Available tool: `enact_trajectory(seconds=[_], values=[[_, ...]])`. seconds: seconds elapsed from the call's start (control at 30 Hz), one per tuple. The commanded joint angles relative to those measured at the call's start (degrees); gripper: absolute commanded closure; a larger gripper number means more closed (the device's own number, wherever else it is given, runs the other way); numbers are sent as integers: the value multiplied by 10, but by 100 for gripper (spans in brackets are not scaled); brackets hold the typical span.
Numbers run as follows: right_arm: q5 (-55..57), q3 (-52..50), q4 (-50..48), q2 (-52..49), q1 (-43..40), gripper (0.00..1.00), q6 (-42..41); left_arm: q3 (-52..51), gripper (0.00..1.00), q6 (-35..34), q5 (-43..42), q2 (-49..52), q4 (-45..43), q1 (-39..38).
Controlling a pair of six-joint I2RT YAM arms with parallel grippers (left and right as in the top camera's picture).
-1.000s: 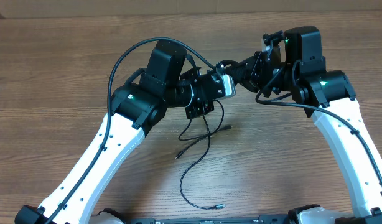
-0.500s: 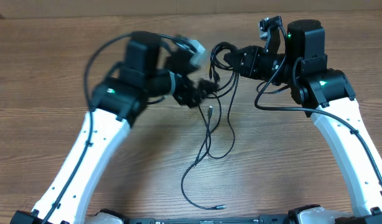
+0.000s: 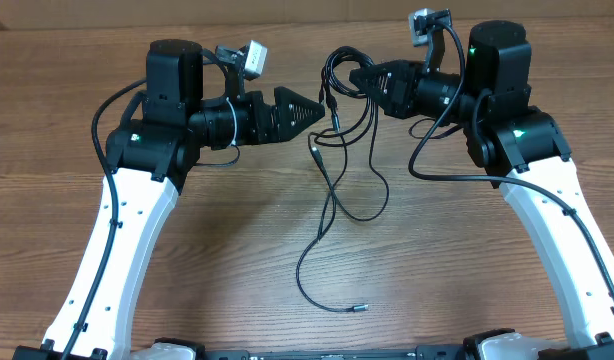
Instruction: Untangle cables
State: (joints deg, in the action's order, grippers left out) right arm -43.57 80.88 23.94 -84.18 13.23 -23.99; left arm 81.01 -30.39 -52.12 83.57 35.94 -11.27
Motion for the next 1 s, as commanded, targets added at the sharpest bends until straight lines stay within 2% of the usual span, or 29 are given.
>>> enact_trajectory(seconds=[0.0,0.2,0.3,0.57,0.73,0.77,0.87,0.9,0.93,0.97], values=[[-55,5,-13,-1,2,96,-2,9,3,-82,-16,-15,-15,-4],[-106,5,-28,-1,3,96,-2,9,9,-164,4,-15,-46,-22],[-106,5,-29,-1,3,96,-1,9,32,-216,31,-15,-46,-33],[-106,5,-29,-1,23,96,15,9,32,-284,65,-15,-58,-42],[-105,5,-30,-1,34,96,20,9,33,-320,79,-15,-103,-49],[-106,5,-29,-1,34,96,20,9,36,-320,81,-14,-109,-51],[-106,5,-29,-1,34,96,20,9,70,-320,96,-14,-109,-53],[-106,5,-29,-1,34,96,20,9,74,-320,95,-15,-109,-53],[-106,5,-29,-1,34,96,20,9,86,-320,95,-14,-109,-53],[-106,5,-29,-1,34,96,20,9,89,-320,95,-14,-109,-53]])
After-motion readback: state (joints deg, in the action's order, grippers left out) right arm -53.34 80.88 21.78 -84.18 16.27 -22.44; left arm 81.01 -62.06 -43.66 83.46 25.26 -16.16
